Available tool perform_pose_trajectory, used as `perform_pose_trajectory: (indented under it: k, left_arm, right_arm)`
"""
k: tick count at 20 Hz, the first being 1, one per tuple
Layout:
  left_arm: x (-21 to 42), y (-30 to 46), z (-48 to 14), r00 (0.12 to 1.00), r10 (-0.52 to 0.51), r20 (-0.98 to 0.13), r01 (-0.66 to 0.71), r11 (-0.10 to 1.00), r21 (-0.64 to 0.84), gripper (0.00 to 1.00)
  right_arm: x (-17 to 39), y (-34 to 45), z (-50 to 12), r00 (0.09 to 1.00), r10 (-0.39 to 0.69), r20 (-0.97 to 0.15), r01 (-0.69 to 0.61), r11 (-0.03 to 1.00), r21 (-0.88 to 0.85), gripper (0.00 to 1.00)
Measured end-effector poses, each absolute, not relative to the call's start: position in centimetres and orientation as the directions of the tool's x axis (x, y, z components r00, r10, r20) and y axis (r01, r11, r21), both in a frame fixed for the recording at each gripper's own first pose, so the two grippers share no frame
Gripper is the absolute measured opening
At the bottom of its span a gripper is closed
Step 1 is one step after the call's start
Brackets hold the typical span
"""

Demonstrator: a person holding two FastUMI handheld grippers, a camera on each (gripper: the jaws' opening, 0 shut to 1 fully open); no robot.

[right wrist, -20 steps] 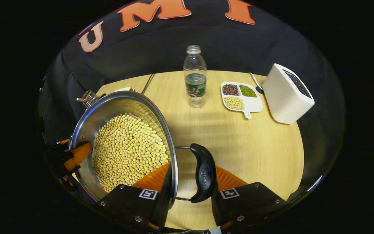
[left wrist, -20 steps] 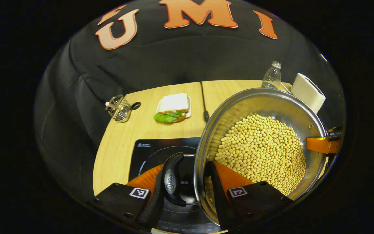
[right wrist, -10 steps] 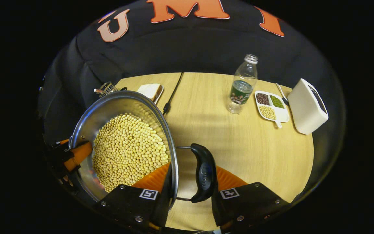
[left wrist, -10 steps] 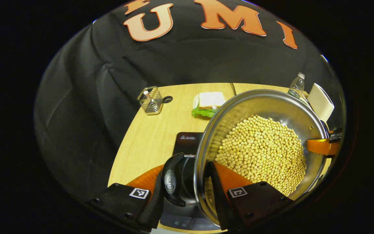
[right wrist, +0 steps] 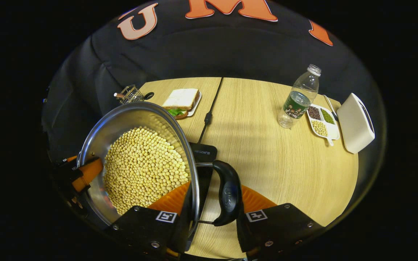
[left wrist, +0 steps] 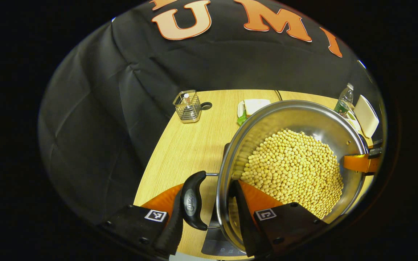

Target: First push the handle of the pot to place it horizontally, then grasp the pot with both hands and set it on the induction cooktop.

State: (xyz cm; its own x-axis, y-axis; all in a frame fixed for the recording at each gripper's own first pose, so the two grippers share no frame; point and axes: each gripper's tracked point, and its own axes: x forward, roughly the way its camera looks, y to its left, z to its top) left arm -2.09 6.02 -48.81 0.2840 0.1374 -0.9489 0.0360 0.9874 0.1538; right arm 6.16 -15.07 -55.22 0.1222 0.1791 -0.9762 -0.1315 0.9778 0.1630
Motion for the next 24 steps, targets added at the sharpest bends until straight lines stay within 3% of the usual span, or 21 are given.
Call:
perform_pose_trajectory:
  k: [1, 2, 3, 7, 10, 11, 12, 13, 15, 16, 17, 19, 21, 22, 23, 24]
  left_arm:
    - [-2.2, 6.1, -49.1, 0.283, 0.137, -0.949, 0.033, 0.988, 0.152, 0.7]
    - [-2.1, 6.1, -49.4, 0.277, 0.136, -0.951, 0.031, 0.988, 0.151, 0.74]
    - [-2.3, 6.2, -49.8, 0.277, 0.138, -0.951, 0.028, 0.988, 0.151, 0.7]
    - [-2.3, 6.6, -50.5, 0.28, 0.145, -0.949, 0.015, 0.988, 0.156, 0.74]
    - [-2.2, 6.8, -50.8, 0.281, 0.158, -0.947, 0.008, 0.986, 0.167, 0.7]
    - [-2.1, 7.0, -50.7, 0.277, 0.162, -0.947, 0.006, 0.985, 0.17, 0.74]
    - [-2.0, 7.0, -50.6, 0.276, 0.165, -0.947, 0.005, 0.985, 0.173, 0.74]
    - [-1.8, 7.0, -50.4, 0.275, 0.168, -0.947, 0.001, 0.984, 0.175, 0.74]
    - [-1.9, 7.0, -50.5, 0.281, 0.172, -0.944, -0.008, 0.984, 0.177, 0.7]
    - [-2.0, 7.0, -50.4, 0.281, 0.172, -0.944, -0.011, 0.984, 0.176, 0.74]
    - [-2.1, 7.0, -50.6, 0.279, 0.173, -0.945, -0.011, 0.984, 0.177, 0.7]
    - [-2.0, 7.0, -50.7, 0.275, 0.172, -0.946, -0.012, 0.984, 0.175, 0.74]
    - [-2.0, 7.0, -50.6, 0.269, 0.172, -0.948, -0.014, 0.985, 0.175, 0.71]
    - [-1.9, 7.1, -50.5, 0.268, 0.173, -0.948, -0.015, 0.984, 0.176, 0.71]
    - [-1.9, 7.1, -50.3, 0.268, 0.173, -0.948, -0.017, 0.984, 0.175, 0.71]
    - [-1.8, 7.1, -50.2, 0.273, 0.171, -0.947, -0.018, 0.985, 0.173, 0.72]
  right_arm:
    - [6.3, -15.3, -55.1, 0.119, 0.179, -0.977, -0.137, 0.977, 0.162, 0.55]
    - [6.4, -15.2, -55.0, 0.118, 0.176, -0.977, -0.132, 0.978, 0.16, 0.55]
    - [6.4, -15.3, -54.9, 0.113, 0.175, -0.978, -0.136, 0.978, 0.159, 0.55]
    - [7.0, -15.7, -54.3, 0.117, 0.168, -0.979, -0.139, 0.979, 0.152, 0.55]
    - [7.0, -16.0, -54.1, 0.113, 0.173, -0.978, -0.137, 0.978, 0.157, 0.55]
    - [7.1, -16.1, -53.9, 0.109, 0.177, -0.978, -0.135, 0.978, 0.162, 0.55]
    - [7.2, -16.3, -54.0, 0.103, 0.179, -0.978, -0.134, 0.977, 0.165, 0.6]
    - [7.4, -16.2, -54.1, 0.104, 0.181, -0.978, -0.133, 0.977, 0.166, 0.55]
    - [7.3, -16.1, -54.6, 0.112, 0.183, -0.977, -0.137, 0.976, 0.167, 0.54]
    - [7.3, -16.2, -54.3, 0.113, 0.183, -0.977, -0.138, 0.976, 0.167, 0.54]
    - [7.3, -16.2, -54.2, 0.116, 0.182, -0.976, -0.135, 0.977, 0.166, 0.55]
    - [7.4, -16.6, -53.9, 0.116, 0.182, -0.976, -0.129, 0.978, 0.166, 0.55]
    - [7.4, -17.0, -53.7, 0.111, 0.184, -0.977, -0.119, 0.978, 0.171, 0.59]
    - [7.3, -17.1, -53.7, 0.103, 0.186, -0.977, -0.123, 0.977, 0.173, 0.5]
    - [7.5, -17.0, -53.8, 0.108, 0.188, -0.976, -0.117, 0.978, 0.175, 0.5]
    - [7.7, -17.3, -53.7, 0.109, 0.187, -0.976, -0.12, 0.977, 0.174, 0.55]
